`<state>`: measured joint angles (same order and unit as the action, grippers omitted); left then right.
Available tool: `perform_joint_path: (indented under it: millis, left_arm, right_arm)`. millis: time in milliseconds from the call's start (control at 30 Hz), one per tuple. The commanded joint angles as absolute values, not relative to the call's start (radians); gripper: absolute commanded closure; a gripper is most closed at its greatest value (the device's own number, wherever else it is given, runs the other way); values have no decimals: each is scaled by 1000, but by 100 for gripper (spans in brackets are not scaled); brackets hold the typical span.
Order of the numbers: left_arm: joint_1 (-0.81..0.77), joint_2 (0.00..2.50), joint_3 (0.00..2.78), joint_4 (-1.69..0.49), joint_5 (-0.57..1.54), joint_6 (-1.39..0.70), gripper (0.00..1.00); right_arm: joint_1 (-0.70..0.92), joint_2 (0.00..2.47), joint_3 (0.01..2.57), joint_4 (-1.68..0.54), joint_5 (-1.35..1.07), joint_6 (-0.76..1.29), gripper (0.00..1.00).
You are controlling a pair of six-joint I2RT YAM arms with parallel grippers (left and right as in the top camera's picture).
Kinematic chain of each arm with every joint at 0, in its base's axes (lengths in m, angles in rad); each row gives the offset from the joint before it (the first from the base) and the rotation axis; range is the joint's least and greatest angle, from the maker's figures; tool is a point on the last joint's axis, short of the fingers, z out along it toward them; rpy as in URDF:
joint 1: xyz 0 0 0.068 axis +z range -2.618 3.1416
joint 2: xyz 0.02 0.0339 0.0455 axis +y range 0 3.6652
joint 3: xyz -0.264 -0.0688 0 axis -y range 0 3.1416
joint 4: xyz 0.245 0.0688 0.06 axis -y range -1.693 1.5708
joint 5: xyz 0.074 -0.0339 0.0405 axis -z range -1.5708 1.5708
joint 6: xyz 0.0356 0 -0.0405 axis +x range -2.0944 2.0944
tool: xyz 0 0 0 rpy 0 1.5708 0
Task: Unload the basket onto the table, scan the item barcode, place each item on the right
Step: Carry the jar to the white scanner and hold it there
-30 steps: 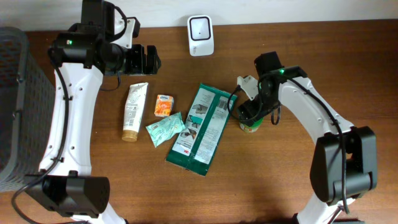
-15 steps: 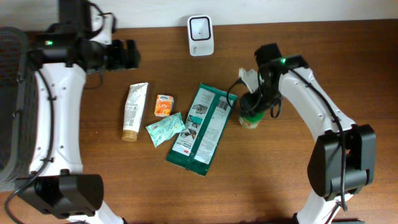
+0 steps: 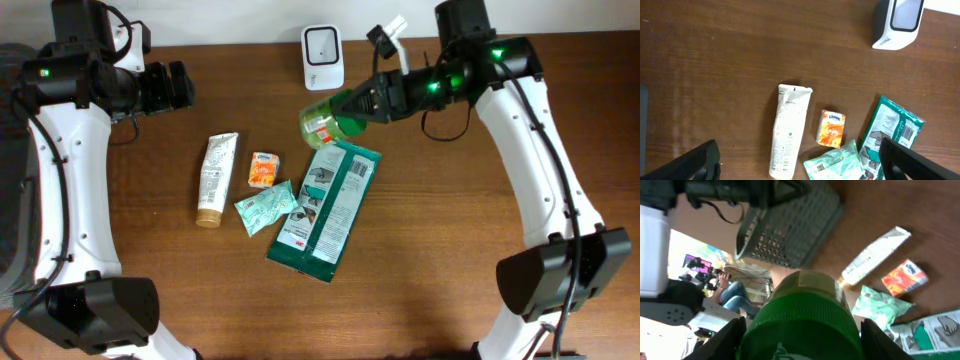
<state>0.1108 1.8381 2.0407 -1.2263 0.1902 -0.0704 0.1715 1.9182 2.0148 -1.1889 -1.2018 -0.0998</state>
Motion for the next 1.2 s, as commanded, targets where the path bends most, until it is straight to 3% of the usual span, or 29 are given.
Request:
perform_joint_path:
  millis: [0, 167, 233, 333, 500, 633, 833, 1167]
  left_arm:
    - [113, 1826, 2061, -1225, 186, -51, 1]
    - [112, 1826, 2061, -1226, 186, -51, 1]
    - [112, 1826, 2061, -1226, 186, -51, 1]
    - [112, 1826, 2061, -1226, 186, -51, 1]
    - [112, 1826, 2061, -1226, 186, -51, 1]
    - [113, 1826, 2061, -1226, 186, -51, 1]
    - [113, 1826, 2061, -1226, 186, -51, 1]
    - [112, 1826, 2061, -1229, 186, -51, 1]
  right_arm:
    - [167, 1908, 2045, -1181, -1122, -88, 55]
    - [266, 1911, 2036, -1046, -482, -89, 56]
    - [328, 1936, 2009, -883, -169, -108, 60]
    - [373, 2025, 2003, -604, 38, -315, 64]
    - [373, 2163, 2003, -292, 39, -592, 64]
    - [373, 2288, 2003, -79, 39, -863, 57]
    - [371, 2381, 2003, 71, 39, -1149, 55]
    - [366, 2395, 2003, 117, 26, -1171, 52]
